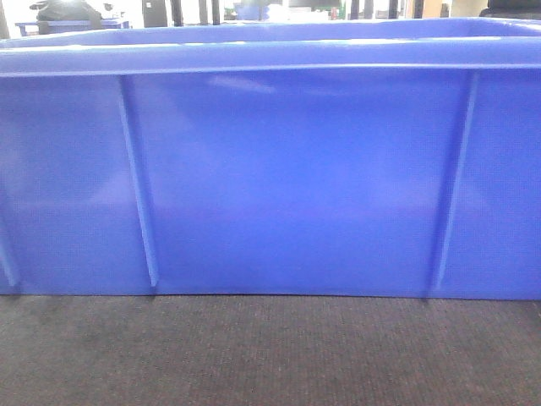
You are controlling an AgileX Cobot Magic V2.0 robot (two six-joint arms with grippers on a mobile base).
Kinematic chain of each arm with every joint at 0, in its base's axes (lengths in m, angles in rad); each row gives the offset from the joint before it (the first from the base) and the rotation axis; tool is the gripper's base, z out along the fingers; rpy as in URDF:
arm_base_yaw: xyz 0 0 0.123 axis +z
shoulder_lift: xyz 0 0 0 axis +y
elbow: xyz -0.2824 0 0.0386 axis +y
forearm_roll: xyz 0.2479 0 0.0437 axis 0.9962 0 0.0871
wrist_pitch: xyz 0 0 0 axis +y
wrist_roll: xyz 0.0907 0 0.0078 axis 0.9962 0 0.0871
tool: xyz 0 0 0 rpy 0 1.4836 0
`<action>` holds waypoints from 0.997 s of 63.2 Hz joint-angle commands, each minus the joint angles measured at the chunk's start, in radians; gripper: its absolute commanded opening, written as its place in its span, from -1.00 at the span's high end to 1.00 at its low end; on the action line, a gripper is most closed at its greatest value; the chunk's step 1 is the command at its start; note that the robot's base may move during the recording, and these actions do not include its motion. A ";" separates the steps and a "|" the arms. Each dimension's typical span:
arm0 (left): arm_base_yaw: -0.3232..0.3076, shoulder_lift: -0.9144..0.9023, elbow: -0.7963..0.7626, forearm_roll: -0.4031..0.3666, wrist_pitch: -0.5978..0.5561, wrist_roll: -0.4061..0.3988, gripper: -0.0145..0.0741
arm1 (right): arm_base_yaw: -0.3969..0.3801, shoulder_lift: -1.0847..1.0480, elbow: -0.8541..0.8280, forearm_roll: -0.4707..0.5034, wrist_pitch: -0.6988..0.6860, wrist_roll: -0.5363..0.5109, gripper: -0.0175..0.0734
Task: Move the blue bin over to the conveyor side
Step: 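Open both grippers and release the blue bin's walls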
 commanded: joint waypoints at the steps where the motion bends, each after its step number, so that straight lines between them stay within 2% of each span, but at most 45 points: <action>1: -0.005 -0.074 0.099 0.000 -0.069 0.000 0.69 | 0.001 -0.108 0.129 -0.024 -0.126 -0.010 0.79; 6: -0.005 -0.157 0.194 0.000 -0.076 0.000 0.69 | 0.001 -0.201 0.248 -0.025 -0.204 -0.010 0.79; 23: -0.005 -0.446 0.495 0.000 -0.151 0.000 0.69 | 0.001 -0.503 0.548 -0.069 -0.329 -0.010 0.79; 37: -0.005 -0.721 0.719 0.003 -0.165 0.000 0.69 | 0.001 -0.749 0.734 -0.072 -0.338 -0.010 0.79; 48: -0.005 -0.905 0.788 0.027 -0.165 0.000 0.69 | 0.001 -0.869 0.779 -0.071 -0.332 -0.010 0.79; 63: -0.005 -1.003 0.788 0.027 -0.162 0.000 0.69 | 0.001 -0.926 0.779 -0.071 -0.332 -0.010 0.79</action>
